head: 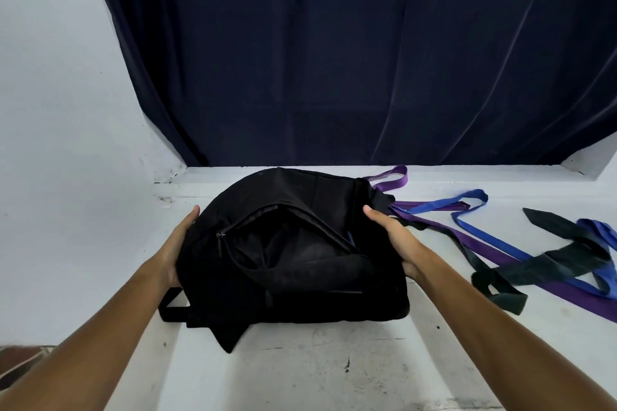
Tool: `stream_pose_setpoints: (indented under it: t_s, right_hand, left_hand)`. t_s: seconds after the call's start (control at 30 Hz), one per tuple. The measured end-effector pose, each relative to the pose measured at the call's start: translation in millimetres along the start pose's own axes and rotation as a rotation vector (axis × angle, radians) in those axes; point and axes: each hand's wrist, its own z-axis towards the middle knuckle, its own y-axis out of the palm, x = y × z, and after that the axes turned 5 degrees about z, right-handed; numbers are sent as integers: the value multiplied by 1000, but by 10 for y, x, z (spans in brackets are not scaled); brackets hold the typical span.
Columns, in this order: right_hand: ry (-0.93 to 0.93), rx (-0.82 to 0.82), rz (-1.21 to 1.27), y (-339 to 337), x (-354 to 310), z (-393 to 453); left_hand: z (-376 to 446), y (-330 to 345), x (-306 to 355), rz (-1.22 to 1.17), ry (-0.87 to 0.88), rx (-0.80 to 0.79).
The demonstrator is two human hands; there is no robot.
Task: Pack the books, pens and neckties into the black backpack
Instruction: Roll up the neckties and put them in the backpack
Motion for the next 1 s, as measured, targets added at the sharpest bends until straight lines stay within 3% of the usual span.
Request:
stream_pose_setpoints:
  t_s: [0.33,0.73,0.9,1.0]
  right_hand:
    - [-56,-42,-12,333,142,129]
    - [-70,-22,-81,217,167,211]
    - [-105,6,-110,160,126,136]
    - [-131,20,-216,73,84,118]
  left_hand:
    - [-66,-342,69,71,89,120]
    - [-138,-367,51,109,10,213]
    - [-177,-383,287,269,-5,327]
    - [-230,-173,620,477,148,444]
